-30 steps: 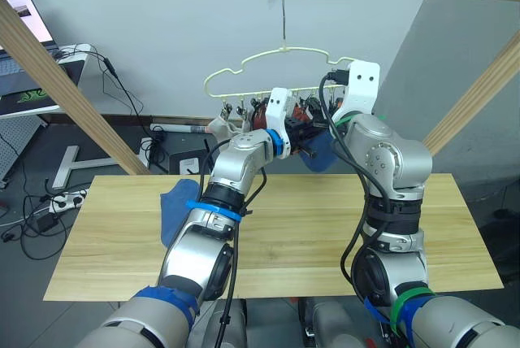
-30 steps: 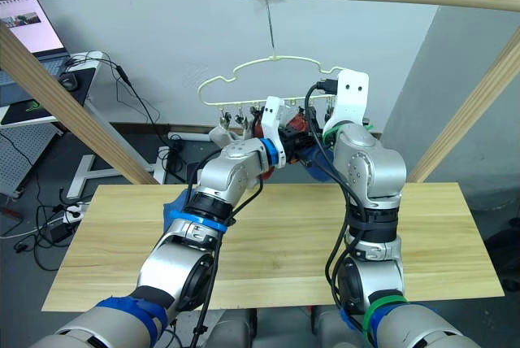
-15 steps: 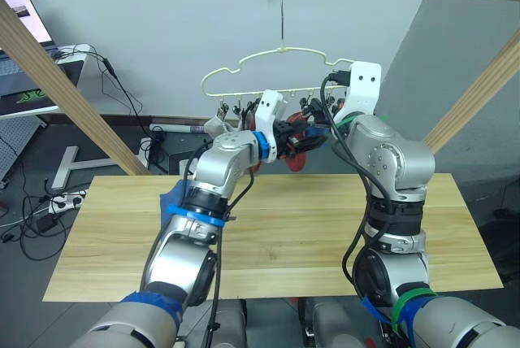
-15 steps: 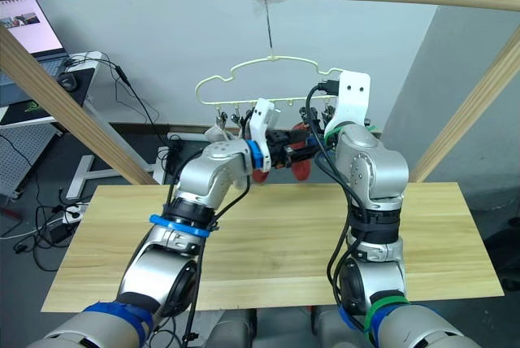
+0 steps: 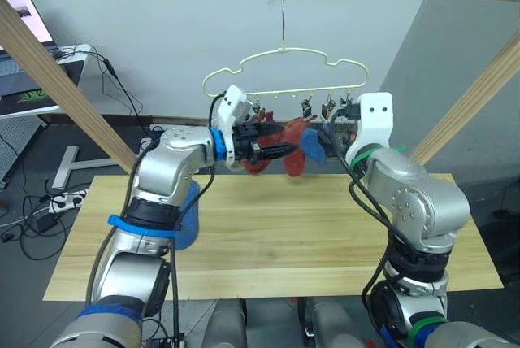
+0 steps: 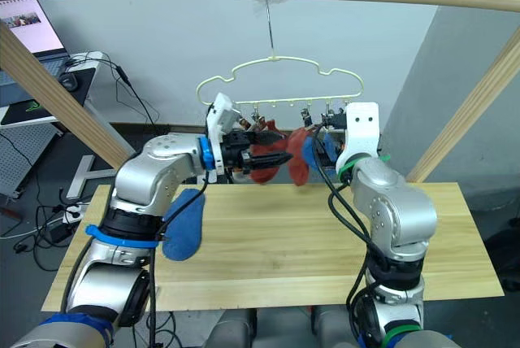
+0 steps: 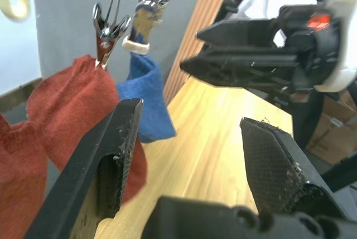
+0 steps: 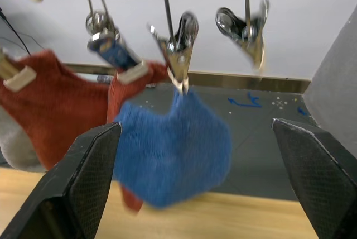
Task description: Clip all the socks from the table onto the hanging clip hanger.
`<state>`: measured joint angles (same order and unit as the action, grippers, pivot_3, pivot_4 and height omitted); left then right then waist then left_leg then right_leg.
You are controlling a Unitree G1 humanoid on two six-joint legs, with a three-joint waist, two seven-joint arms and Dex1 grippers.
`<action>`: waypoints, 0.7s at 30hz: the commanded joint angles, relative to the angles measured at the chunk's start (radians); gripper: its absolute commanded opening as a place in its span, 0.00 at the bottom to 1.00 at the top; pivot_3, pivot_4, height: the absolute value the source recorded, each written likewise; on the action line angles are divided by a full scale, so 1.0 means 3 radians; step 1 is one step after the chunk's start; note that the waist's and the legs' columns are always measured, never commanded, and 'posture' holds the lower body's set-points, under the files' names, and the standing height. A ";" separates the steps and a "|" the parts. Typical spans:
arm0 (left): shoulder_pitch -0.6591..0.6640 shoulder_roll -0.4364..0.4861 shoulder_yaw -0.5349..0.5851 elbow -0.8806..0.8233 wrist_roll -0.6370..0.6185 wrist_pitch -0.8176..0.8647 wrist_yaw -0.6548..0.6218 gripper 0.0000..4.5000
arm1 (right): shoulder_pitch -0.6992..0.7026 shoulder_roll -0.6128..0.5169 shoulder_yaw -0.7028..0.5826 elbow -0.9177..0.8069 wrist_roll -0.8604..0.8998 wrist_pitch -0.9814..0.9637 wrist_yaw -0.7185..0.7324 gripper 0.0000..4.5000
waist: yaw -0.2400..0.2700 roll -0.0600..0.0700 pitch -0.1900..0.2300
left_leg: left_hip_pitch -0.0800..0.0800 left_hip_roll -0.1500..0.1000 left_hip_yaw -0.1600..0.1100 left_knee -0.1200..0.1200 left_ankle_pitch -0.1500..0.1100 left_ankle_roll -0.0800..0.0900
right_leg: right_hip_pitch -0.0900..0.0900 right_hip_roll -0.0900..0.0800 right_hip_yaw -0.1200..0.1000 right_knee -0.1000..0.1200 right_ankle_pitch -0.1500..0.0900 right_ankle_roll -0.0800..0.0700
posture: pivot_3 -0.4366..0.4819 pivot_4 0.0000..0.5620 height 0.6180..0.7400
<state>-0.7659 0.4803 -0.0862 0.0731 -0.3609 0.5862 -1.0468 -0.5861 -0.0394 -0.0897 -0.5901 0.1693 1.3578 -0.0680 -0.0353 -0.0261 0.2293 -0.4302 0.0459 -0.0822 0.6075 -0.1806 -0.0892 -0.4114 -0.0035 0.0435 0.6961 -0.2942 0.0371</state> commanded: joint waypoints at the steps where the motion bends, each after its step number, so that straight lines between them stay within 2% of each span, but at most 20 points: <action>1: -0.0079 0.0138 0.0128 -0.0133 -0.0100 -0.0167 -0.0169 0.71 | 0.0087 -0.0030 -0.0017 -0.0216 -0.0082 -0.0097 -0.0052 1.00 | 0.0001 0.0000 0.0000 | 0.0000 0.0000 0.0000 0.0000 0.0000 0.0000 | 0.0000 0.0000 0.0000 0.0000 0.0000 0.0000 | 0.50 0.30 1.00; 10: -0.0343 0.0342 0.0268 -0.0026 -0.0286 -0.0103 -0.0296 0.71 | 0.0148 0.0048 -0.0105 -0.0216 -0.0253 -0.0341 -0.0183 1.00 | 0.0005 0.0000 0.0000 | 0.0000 0.0000 0.0001 0.0001 0.0000 0.0000 | 0.0000 0.0000 0.0000 0.0000 0.0000 0.0000 | 0.50 0.29 1.00; 13: -0.0403 0.0375 0.0291 -0.0020 -0.0366 -0.0011 -0.0321 0.71 | 0.0120 0.0047 -0.0101 -0.0183 -0.0290 -0.0383 -0.0191 0.86 | 0.0005 0.0000 0.0000 | 0.0000 0.0000 0.0001 0.0001 0.0000 0.0000 | 0.0000 0.0000 0.0000 0.0000 0.0000 0.0000 | 0.51 0.28 1.00; 16: -0.0445 0.0421 0.0297 0.0001 -0.0407 0.0041 -0.0335 0.71 | 0.0074 0.0059 -0.0110 -0.0128 -0.0289 -0.0404 -0.0180 0.64 | 0.0005 0.0000 0.0000 | 0.0000 0.0000 0.0000 0.0001 0.0000 0.0000 | 0.0000 0.0000 0.0000 0.0001 0.0000 0.0000 | 0.51 0.28 1.00; 21: -0.0435 0.0492 0.0272 -0.0032 -0.0429 0.0072 -0.0377 0.71 | -0.0009 0.0070 -0.0150 -0.0016 -0.0278 -0.0451 -0.0168 0.64 | 0.0006 0.0000 0.0000 | 0.0000 0.0000 0.0001 0.0002 0.0000 0.0000 | 0.0000 0.0000 0.0000 0.0003 0.0000 0.0000 | 0.52 0.27 1.00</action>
<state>-0.8788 0.6121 -0.0301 0.0882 -0.4703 0.6084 -1.1478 -0.5705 -0.0207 -0.1256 -0.5807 0.0913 1.2501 -0.1153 -0.0335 -0.0262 0.2292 -0.4302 0.0459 -0.0821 0.6081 -0.1805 -0.0893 -0.4115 -0.0035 0.0434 0.6970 -0.2941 0.0370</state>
